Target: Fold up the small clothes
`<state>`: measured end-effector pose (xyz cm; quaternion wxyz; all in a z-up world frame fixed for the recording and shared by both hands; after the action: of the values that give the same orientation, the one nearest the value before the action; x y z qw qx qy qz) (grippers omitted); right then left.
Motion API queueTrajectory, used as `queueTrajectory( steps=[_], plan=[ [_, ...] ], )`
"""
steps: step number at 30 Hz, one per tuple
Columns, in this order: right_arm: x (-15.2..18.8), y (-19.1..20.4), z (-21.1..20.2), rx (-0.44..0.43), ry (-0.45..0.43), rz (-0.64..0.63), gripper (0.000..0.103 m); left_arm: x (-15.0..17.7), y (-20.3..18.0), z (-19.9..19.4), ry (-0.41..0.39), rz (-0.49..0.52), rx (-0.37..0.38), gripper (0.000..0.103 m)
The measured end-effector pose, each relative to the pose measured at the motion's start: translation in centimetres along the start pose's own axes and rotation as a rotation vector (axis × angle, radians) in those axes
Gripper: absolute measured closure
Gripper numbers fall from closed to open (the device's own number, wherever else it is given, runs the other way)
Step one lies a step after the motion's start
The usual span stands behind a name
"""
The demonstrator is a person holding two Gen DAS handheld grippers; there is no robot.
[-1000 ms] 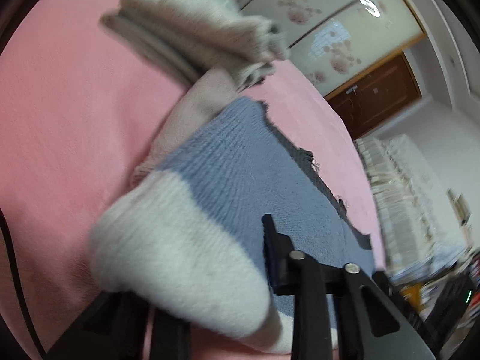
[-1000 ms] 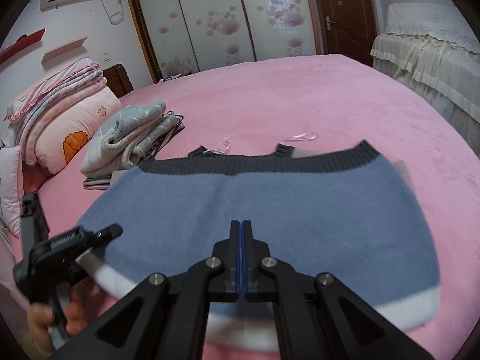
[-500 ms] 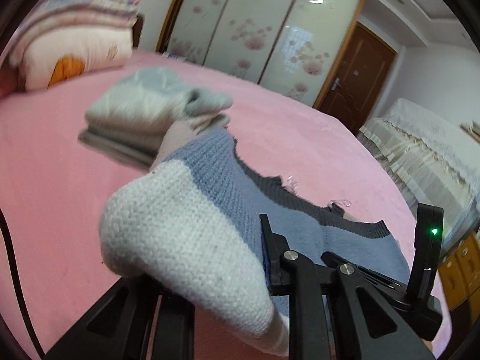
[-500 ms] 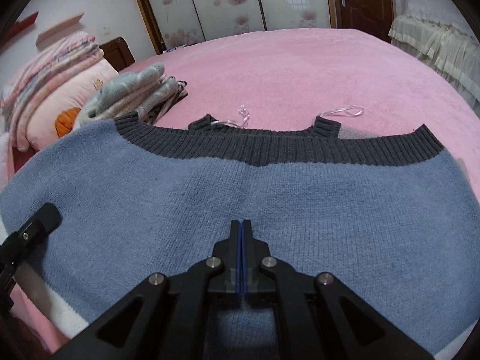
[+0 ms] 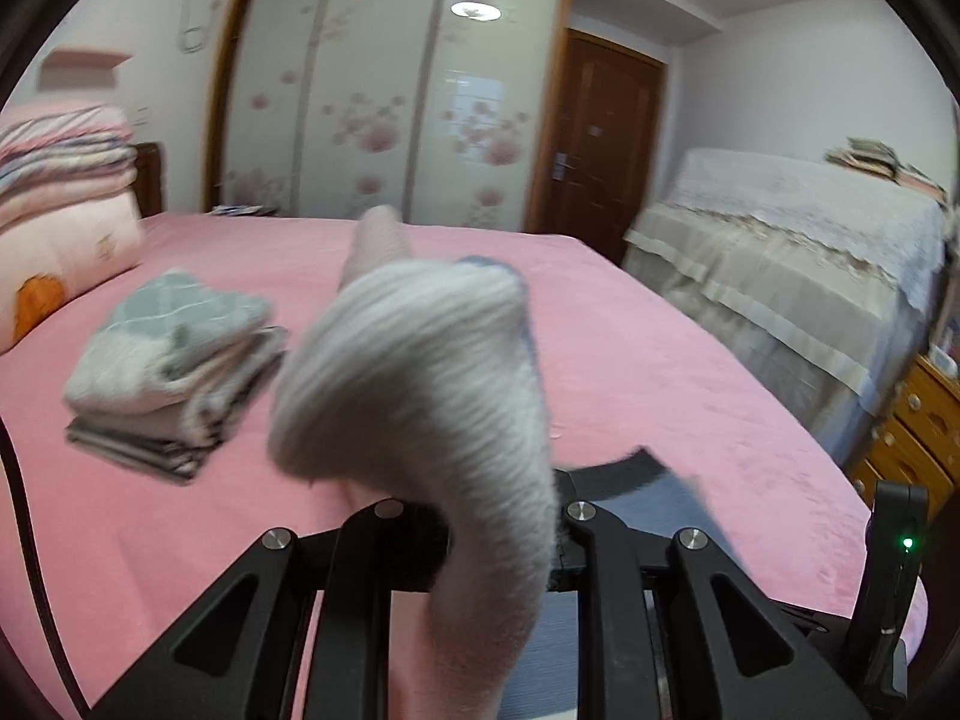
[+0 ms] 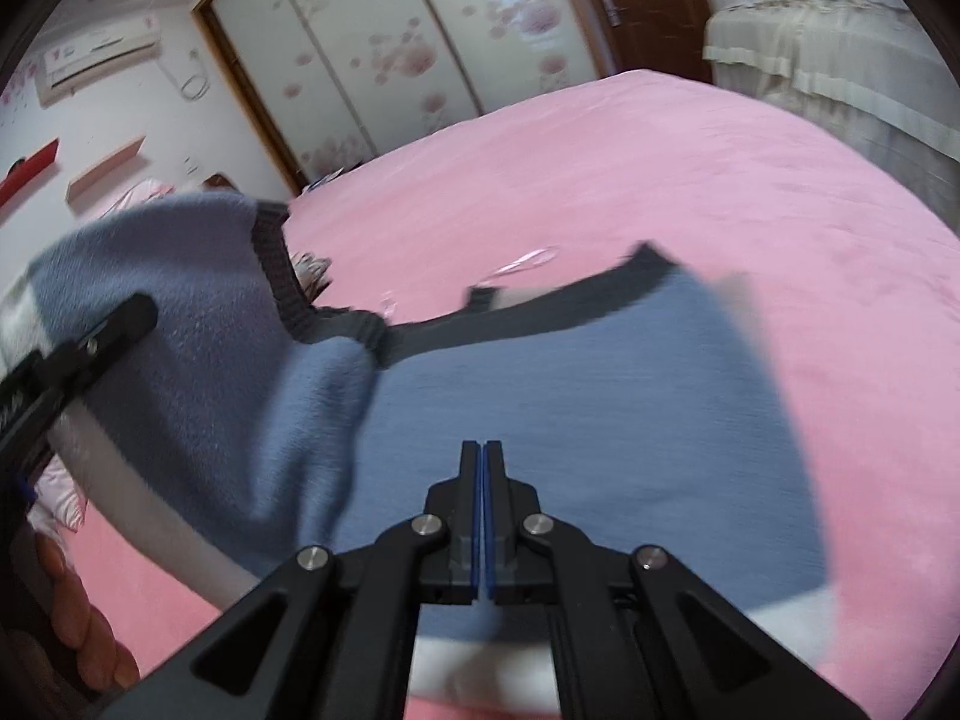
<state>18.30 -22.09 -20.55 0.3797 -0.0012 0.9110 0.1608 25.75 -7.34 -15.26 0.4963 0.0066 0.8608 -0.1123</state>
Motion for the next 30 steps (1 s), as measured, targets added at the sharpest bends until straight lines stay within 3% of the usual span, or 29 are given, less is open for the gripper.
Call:
queueTrajectory(
  steps=[4, 8, 11, 15, 23, 30],
  plan=[
    [0.4, -3.6, -2.2, 0.039, -0.027, 0.050, 0.103, 1.8, -5.4, 1.6, 0.056, 0.067, 0.074, 0.086],
    [1.2, -7.1, -3.6, 0.083, -0.035, 0.105, 0.103, 6.4, -10.4, 4.1, 0.186, 0.153, 0.145, 0.086],
    [2.2, -9.2, -3.9, 0.107, -0.018, 0.143, 0.103, 10.1, -12.2, 5.5, 0.272, 0.218, 0.148, 0.085],
    [3.2, -10.8, -4.4, 0.117, -0.010, 0.170, 0.103, 11.6, -12.9, 5.1, 0.249, 0.287, 0.125, 0.085],
    [2.9, -11.8, -5.1, 0.113, -0.031, 0.195, 0.103, 9.3, -13.7, 4.7, 0.214, 0.200, 0.152, 0.085],
    [2.9, -12.0, -5.8, 0.125, -0.036, 0.187, 0.103, 10.9, -15.2, 5.1, 0.240, 0.248, 0.157, 0.085]
  ],
)
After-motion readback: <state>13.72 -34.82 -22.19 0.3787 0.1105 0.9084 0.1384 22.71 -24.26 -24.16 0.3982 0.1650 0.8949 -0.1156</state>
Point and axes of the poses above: each gripper's, at about its wrist camera, not at the fingertips, and z roughly the way its jaws point, y to its left, x to its underside, the point moved 9 cm from there along z, roughly the way its jaws point, and after that the axes turned 4 degrees about -z, right-handed, at the moved point
